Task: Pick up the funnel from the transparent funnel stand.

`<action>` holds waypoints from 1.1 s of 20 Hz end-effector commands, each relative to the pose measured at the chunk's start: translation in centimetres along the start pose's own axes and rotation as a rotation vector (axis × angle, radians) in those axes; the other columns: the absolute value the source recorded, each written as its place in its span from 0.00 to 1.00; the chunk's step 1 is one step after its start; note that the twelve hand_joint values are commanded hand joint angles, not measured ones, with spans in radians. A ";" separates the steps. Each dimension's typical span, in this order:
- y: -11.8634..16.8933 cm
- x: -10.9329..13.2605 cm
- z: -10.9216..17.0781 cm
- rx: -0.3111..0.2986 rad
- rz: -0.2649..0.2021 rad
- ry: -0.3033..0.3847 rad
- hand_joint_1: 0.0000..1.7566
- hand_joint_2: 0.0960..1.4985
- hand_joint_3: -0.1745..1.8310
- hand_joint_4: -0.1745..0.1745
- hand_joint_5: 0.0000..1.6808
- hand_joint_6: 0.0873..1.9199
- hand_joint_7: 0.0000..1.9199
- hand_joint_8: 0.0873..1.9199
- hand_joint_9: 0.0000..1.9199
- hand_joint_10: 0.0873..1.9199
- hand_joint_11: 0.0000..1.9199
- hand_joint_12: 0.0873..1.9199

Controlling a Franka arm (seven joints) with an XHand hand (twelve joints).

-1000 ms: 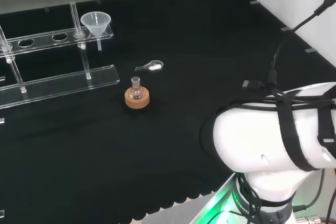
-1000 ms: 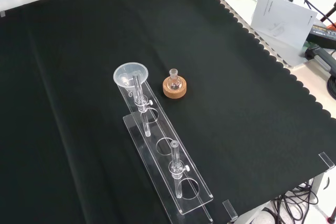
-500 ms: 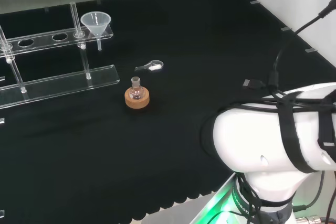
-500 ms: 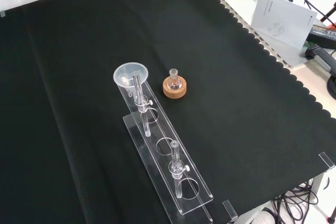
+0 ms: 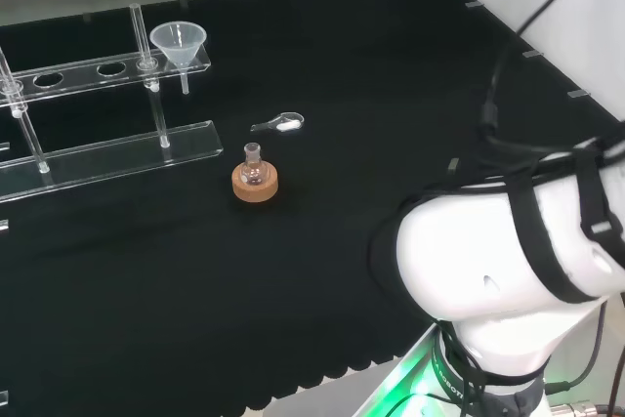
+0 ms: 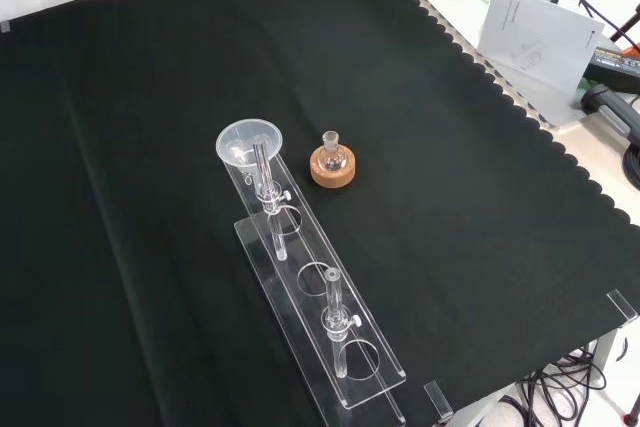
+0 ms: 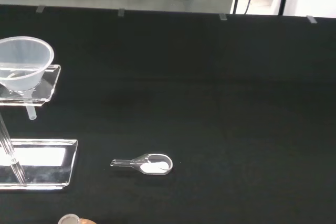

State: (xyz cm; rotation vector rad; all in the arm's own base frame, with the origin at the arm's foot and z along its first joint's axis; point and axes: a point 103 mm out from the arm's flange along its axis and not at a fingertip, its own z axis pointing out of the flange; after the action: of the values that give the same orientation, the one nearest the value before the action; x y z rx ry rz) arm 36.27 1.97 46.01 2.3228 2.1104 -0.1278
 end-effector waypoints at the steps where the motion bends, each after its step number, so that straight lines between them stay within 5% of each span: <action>1: 6.7 4.9 2.4 0.002 -0.092 -0.028 0.11 0.75 0.23 0.55 0.13 0.00 0.02 0.10 0.05 0.30 0.00 0.71; 10: 11.2 8.9 4.3 0.058 -0.156 -0.057 0.20 0.67 0.21 0.54 0.12 0.00 0.00 0.19 0.06 0.33 0.00 0.71; 14: 12.3 10.5 4.7 0.089 -0.140 -0.077 0.21 0.64 0.21 0.52 0.14 0.00 0.03 0.25 0.09 0.34 0.02 0.73; 22: 13.9 14.0 6.0 0.169 -0.217 -0.111 0.27 0.56 0.20 0.51 0.12 0.00 0.00 0.29 0.09 0.35 0.05 0.74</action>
State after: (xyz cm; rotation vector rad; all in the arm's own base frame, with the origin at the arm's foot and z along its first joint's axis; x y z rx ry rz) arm 50.34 11.12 39.76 2.1587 2.3126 -0.3296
